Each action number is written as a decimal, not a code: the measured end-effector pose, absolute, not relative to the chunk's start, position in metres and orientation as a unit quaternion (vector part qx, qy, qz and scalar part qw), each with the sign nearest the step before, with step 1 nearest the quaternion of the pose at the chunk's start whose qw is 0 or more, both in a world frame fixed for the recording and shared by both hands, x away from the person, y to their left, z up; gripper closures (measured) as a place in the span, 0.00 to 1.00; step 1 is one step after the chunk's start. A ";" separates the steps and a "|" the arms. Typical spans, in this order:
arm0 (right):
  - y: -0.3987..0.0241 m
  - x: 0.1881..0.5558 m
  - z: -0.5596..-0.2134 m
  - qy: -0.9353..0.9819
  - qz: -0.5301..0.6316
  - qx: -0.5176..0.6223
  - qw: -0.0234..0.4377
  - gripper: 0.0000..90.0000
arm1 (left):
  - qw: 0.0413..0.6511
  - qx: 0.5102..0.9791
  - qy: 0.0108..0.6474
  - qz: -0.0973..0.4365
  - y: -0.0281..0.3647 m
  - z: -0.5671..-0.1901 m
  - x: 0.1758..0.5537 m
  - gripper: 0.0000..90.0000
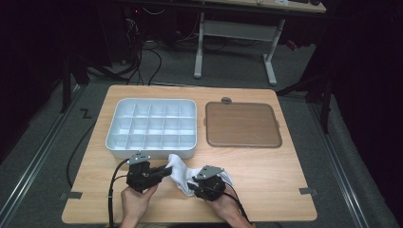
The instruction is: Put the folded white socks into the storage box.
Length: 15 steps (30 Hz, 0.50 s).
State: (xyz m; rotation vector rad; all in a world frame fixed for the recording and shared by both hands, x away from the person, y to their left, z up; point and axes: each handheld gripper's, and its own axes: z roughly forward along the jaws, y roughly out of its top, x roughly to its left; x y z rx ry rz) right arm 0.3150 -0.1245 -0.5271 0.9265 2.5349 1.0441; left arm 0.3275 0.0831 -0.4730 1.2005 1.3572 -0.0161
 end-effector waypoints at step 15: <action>-0.097 0.324 -0.527 0.876 0.364 0.299 0.107 0.75 | 0.620 0.535 0.573 -0.021 0.075 -0.467 0.326 0.88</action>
